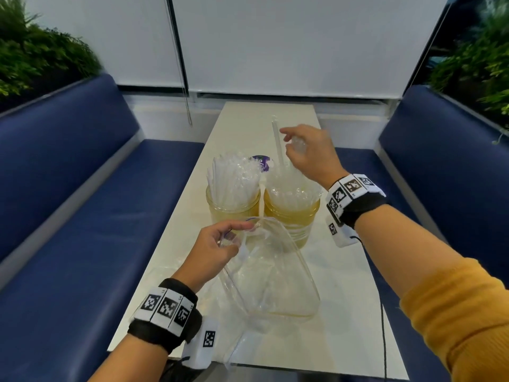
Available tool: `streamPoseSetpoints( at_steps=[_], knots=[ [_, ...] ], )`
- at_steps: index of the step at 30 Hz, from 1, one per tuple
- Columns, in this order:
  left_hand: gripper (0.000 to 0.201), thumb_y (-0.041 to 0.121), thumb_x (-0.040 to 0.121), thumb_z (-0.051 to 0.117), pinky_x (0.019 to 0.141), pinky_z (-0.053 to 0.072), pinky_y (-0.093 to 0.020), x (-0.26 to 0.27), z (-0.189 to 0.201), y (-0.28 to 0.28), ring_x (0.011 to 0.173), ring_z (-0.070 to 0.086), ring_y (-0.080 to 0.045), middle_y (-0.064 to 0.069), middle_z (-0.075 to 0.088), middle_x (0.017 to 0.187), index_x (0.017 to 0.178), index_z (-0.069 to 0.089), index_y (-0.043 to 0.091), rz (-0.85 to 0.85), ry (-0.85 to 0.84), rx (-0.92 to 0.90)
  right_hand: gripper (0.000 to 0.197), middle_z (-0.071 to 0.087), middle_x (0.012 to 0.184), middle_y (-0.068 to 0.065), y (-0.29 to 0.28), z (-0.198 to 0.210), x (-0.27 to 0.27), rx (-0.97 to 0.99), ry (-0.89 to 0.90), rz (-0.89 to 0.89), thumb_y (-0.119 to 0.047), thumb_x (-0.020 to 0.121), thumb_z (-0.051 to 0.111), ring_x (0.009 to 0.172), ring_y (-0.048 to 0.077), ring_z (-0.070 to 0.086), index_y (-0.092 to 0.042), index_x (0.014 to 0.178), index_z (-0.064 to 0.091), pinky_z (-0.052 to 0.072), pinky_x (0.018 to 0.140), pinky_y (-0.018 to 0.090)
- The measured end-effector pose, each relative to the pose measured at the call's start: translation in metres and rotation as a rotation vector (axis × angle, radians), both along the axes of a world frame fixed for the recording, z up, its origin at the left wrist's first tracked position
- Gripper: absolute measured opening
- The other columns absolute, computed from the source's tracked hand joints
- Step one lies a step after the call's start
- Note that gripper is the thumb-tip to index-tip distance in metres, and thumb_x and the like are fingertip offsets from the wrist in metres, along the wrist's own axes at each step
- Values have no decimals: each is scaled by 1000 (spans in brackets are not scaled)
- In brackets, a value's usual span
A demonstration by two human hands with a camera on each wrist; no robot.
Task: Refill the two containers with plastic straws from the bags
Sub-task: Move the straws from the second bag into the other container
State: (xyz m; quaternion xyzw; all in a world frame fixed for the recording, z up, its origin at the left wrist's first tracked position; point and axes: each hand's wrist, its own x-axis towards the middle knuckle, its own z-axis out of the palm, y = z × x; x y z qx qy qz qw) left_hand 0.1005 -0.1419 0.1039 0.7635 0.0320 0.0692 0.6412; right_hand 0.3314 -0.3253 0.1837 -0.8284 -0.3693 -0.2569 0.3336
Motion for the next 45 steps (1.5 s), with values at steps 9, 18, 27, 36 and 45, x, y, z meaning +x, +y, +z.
streamPoseSetpoints(
  at_steps=[9,18,27,36,45],
  knots=[
    [57,-19,80,53,85,50,-8,2,3,0,119,57,-30,13,75,111,110,76,24,-23,-3,10,64,71,105,8,-9,11,-14,-141,33,-208,-49,102,20,102,24,60,-8,102,70,49,88,40],
    [56,-17,80,53,88,52,-18,10,0,-3,108,59,-30,14,75,114,110,76,25,22,28,42,46,53,146,10,25,17,1,-590,43,-35,-30,110,29,135,26,49,-7,143,50,42,110,39],
    [51,-18,81,52,100,50,-34,12,-1,-4,115,61,-24,11,75,118,110,76,17,29,47,18,40,62,137,5,0,-29,11,-434,227,12,-31,104,41,130,26,53,-15,131,65,43,109,45],
    [62,-23,76,48,96,46,-31,18,-12,-4,108,63,-18,7,75,118,110,76,20,108,125,0,71,18,167,-3,-5,-50,3,-805,178,53,-71,97,19,155,19,11,-35,159,18,4,125,49],
    [60,-23,78,49,85,46,-18,16,-15,-4,108,64,-4,12,76,113,107,76,21,119,196,-5,73,65,135,4,-2,-10,11,-487,402,141,-71,98,18,122,23,60,-27,137,61,44,107,44]
  ],
)
